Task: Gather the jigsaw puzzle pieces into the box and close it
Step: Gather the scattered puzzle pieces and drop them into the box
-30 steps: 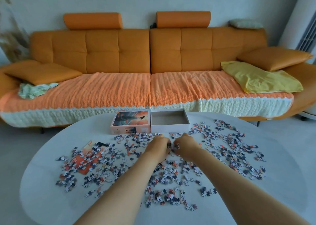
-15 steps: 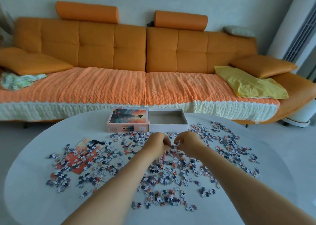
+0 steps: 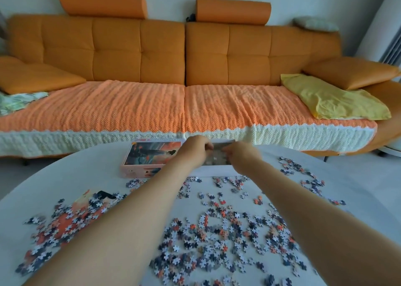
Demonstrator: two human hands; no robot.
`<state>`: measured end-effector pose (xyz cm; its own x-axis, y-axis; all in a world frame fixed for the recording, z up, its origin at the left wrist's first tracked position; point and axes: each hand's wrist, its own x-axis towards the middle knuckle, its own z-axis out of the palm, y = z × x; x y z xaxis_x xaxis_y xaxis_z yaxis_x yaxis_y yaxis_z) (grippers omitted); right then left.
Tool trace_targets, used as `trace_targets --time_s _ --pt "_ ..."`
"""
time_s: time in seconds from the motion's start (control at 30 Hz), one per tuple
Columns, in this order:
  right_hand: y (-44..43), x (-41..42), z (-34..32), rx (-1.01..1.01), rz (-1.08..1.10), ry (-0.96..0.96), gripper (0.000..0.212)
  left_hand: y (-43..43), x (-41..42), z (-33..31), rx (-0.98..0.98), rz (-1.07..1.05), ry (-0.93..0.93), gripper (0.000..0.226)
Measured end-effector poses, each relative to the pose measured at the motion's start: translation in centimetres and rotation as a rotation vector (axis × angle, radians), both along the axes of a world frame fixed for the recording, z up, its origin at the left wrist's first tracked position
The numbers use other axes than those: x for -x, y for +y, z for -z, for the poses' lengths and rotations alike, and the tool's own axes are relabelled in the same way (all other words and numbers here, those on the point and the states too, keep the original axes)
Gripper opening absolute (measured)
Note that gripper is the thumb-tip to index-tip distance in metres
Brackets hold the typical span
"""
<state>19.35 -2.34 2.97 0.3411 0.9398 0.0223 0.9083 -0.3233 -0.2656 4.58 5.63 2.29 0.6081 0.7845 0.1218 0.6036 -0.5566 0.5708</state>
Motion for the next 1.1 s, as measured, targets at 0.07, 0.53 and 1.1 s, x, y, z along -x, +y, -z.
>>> trace_targets --time_s 0.07,0.53,1.1 --pt "0.1 -0.2 1.0 0.031 -0.022 -0.044 0.039 0.4 0.2 0.8 -0.056 0.062 0.132 0.024" --pt "-6.5 3.3 3.7 -0.066 -0.352 -0.141 0.036 -6.9 5.8 5.1 -0.332 0.128 0.083 0.030" --pt "-10.7 1.9 4.9 0.073 -0.201 -0.065 0.038 -10.0 5.5 5.1 -0.172 0.151 0.430 0.075"
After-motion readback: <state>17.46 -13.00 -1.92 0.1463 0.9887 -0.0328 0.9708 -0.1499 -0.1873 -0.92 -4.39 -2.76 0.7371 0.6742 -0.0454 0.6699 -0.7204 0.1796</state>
